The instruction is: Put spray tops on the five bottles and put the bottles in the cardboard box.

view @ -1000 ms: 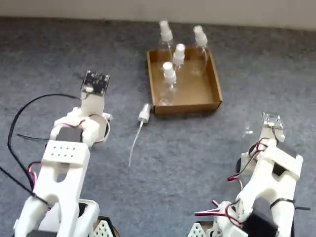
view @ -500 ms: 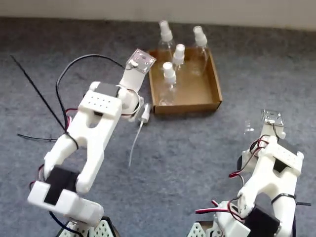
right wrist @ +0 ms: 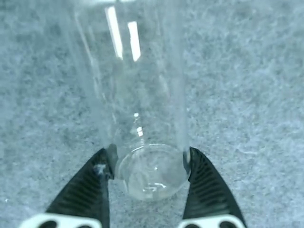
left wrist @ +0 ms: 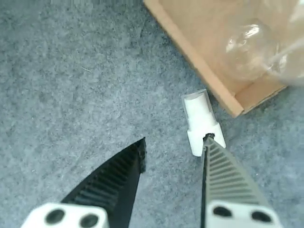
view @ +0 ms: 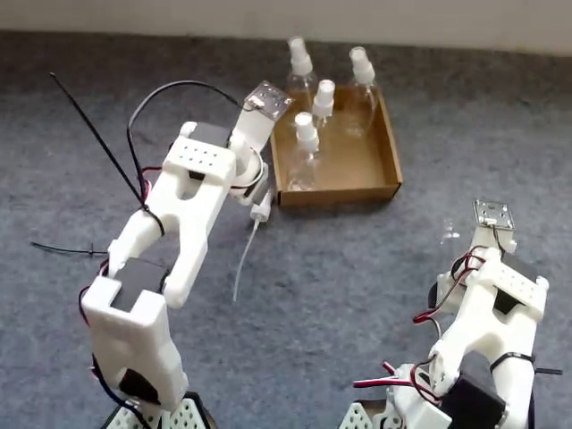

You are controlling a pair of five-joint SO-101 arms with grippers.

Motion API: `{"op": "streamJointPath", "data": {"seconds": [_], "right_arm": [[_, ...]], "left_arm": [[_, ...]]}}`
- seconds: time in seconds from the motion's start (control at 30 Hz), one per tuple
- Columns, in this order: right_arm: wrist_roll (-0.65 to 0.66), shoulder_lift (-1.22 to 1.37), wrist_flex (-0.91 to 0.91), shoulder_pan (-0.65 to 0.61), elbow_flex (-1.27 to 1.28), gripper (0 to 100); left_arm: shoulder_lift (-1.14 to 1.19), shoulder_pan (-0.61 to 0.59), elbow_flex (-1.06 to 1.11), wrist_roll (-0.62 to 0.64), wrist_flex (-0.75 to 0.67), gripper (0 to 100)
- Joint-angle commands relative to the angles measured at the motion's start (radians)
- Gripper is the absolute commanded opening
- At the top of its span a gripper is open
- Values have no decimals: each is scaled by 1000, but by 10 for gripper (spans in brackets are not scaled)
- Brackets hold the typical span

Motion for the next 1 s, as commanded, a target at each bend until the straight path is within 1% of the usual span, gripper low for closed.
{"op": "streamJointPath", "data": {"seconds": [0.0, 0.57, 0.77, 0.87, 0.97], "right_arm": [[12, 5, -4, -10, 13, 10], [12, 5, -4, -8, 15, 10], [12, 5, -4, -12, 15, 10], [12, 5, -4, -8, 15, 10], [12, 4, -4, -8, 15, 10]], "left_arm": [[25, 42, -77, -9, 8, 189], [73, 45, -70, -3, 0, 185], [145, 45, -81, -2, -23, 185], [157, 41, -82, 32, -28, 185], [157, 41, -82, 37, -26, 174]]}}
